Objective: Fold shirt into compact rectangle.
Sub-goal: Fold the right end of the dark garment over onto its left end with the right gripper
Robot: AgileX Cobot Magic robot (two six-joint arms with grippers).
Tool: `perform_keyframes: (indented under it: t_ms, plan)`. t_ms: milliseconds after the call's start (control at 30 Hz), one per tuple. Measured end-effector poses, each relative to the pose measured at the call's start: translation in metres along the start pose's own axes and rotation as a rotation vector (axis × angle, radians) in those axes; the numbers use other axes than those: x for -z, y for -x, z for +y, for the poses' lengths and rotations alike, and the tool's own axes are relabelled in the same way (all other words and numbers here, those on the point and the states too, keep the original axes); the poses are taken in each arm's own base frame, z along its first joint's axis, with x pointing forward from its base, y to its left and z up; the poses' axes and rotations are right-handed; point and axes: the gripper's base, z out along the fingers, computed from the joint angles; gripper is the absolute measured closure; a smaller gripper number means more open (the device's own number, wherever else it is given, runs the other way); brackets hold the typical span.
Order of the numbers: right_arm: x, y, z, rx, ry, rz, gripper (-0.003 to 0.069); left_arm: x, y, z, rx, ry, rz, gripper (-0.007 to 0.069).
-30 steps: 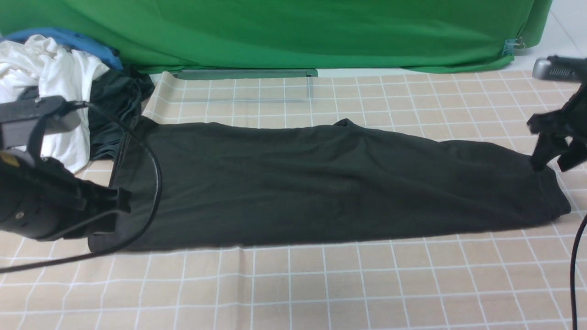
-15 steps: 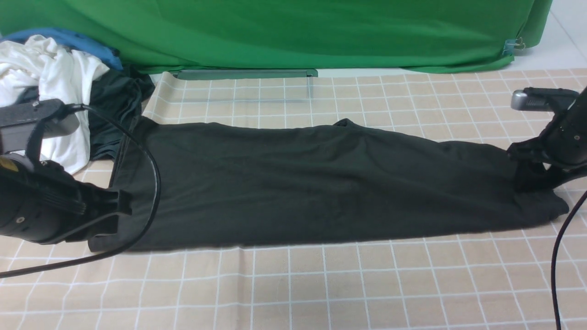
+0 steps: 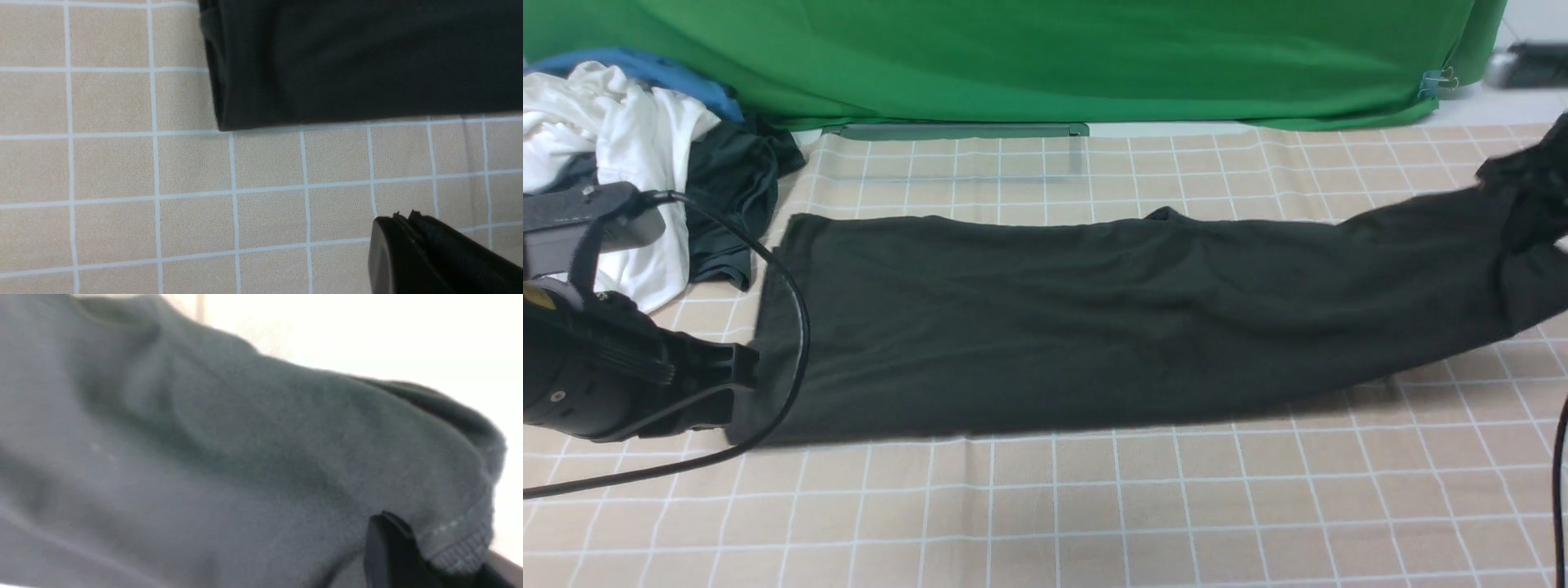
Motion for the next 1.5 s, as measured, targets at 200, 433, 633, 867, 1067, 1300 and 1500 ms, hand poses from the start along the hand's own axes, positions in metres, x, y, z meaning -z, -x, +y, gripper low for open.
perform_keyframes:
  t_ms: [200,433,633,867,1067,1300,1500]
  plan:
    - [0.030,0.002,0.021,-0.008,0.085,-0.043,0.0557,0.000,0.000,0.000,0.000,0.000,0.002,0.0606]
    - [0.058,0.013,0.114,0.119,0.293,-0.149,0.0557,0.002,-0.001,-0.001,-0.001,-0.006,-0.002,0.0606]
    - [0.069,0.011,0.211,0.262,0.426,-0.206,0.0557,0.024,-0.007,-0.003,-0.012,-0.001,-0.071,0.0606]
    - [0.052,0.001,0.322,0.378,0.548,-0.219,0.0557,0.064,-0.025,-0.009,-0.028,0.003,-0.138,0.0606]
    - [0.025,-0.012,0.390,0.432,0.621,-0.214,0.0557,0.084,-0.041,-0.010,-0.048,0.012,-0.180,0.0606]
    - [-0.027,-0.023,0.439,0.412,0.683,-0.226,0.0557,0.096,-0.052,-0.009,-0.046,0.040,-0.201,0.0606]
    - [-0.062,-0.024,0.456,0.333,0.730,-0.270,0.0431,0.096,-0.054,-0.007,-0.054,0.058,-0.193,0.0606]
